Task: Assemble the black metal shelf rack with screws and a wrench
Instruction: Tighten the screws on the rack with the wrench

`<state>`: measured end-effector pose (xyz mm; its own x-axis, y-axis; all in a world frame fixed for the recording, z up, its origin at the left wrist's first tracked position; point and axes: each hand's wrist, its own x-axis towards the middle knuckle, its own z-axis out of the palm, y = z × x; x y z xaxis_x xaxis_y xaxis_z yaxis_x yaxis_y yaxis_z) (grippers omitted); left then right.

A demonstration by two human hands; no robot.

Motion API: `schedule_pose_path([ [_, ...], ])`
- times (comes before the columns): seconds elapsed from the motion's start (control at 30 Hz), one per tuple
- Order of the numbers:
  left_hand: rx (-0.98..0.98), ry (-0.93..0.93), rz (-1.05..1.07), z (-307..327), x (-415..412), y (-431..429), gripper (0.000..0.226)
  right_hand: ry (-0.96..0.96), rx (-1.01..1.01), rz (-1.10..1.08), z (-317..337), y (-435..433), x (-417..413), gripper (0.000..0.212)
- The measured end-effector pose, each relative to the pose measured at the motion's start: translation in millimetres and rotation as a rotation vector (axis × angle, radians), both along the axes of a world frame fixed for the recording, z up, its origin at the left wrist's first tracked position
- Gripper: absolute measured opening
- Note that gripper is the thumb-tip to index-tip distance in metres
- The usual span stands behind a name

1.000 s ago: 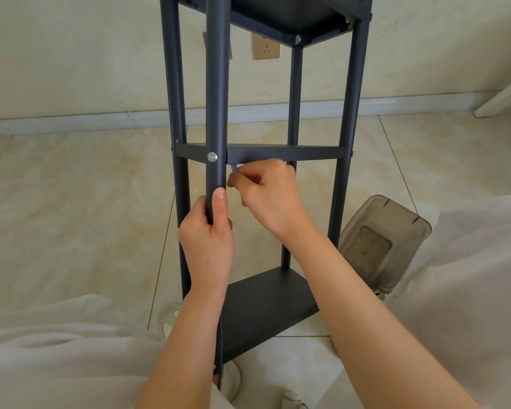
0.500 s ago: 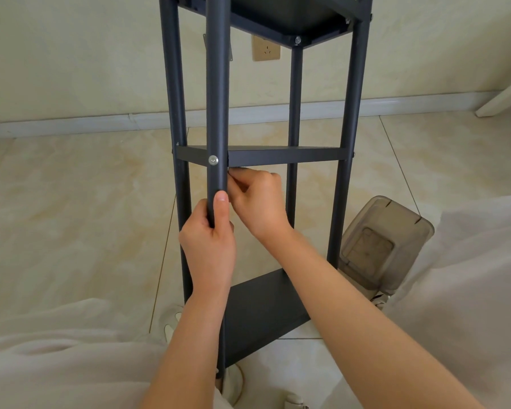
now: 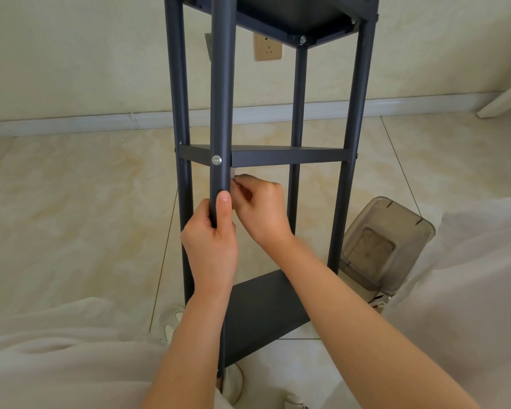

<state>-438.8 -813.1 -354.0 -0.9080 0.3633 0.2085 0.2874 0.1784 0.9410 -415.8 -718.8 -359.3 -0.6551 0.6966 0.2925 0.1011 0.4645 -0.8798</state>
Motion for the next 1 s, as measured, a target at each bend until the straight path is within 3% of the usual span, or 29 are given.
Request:
schedule_pose_path([
  [0.27,-0.012,0.043,0.019,-1.0,-1.0,0.2,0.055,-0.075,-0.098,0.002,6.3,-9.8,19.9,0.032],
  [0.63,-0.003,0.024,0.015,-1.0,-0.8,0.3,0.06,-0.103,-0.026,-0.014,30.0,-4.1,20.2,0.044],
  [0.8,-0.008,0.025,0.015,0.1,-0.7,0.3,0.058,-0.074,-0.038,-0.004,32.8,-1.1,18.7,0.033],
  [1.0,0.004,0.003,0.011,-0.3,-0.5,0.3,0.058,-0.06,-0.012,-0.006,30.7,0.4,16.2,0.034],
])
